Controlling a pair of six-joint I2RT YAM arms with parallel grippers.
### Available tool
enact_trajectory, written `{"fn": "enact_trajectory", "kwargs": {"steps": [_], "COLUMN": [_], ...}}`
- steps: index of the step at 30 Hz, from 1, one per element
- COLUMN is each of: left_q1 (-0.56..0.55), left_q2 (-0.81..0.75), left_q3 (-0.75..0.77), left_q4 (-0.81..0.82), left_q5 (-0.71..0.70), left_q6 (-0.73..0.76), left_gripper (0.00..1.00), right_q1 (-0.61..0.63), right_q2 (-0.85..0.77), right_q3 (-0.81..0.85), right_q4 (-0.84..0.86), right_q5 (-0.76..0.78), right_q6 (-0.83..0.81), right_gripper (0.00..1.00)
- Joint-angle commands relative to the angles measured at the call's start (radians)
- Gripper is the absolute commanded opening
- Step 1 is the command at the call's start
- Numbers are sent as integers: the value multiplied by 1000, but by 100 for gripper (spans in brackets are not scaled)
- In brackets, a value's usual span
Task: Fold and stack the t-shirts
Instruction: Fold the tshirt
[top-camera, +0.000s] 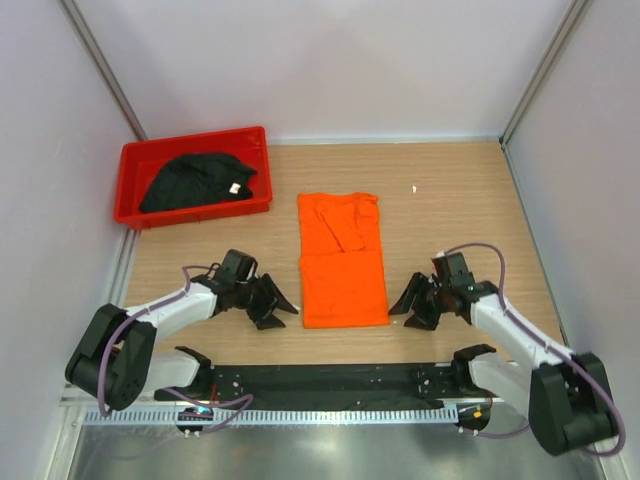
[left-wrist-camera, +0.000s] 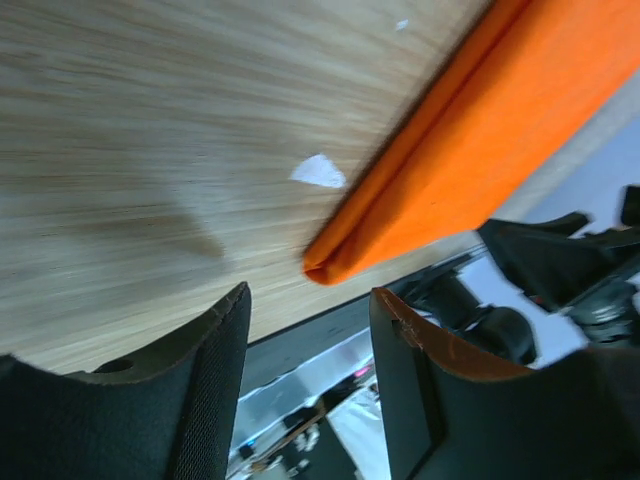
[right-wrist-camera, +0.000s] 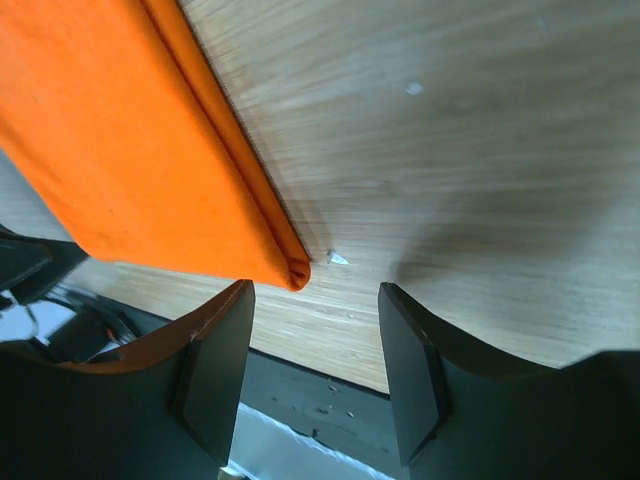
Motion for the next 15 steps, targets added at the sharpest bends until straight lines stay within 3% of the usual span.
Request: {"fn": "enact_trajectory", "kwargs": {"steps": [1,6,11,15], "left_q1": [-37,-65,-115,-134], "left_q2": [-46,-47,-50,-32], "left_q3": [-14,-63,-178,-226], "left_q4": [287,293,333,390], "left_q5": [-28,-78,-102,-95], "left_q6": [-257,-314,-449,-519], "left_gripper": [53,54,53,51], "right_q1": [7,13,29,36], "right_q2": [-158,-278,-256,-234], "right_q3": [-79,-210,-241,-222], "right_q4": [109,175,221,162], "right_q5": [47,47,27,21], "right_q6": [208,307,333,330], "right_gripper": [59,59,57,54]}}
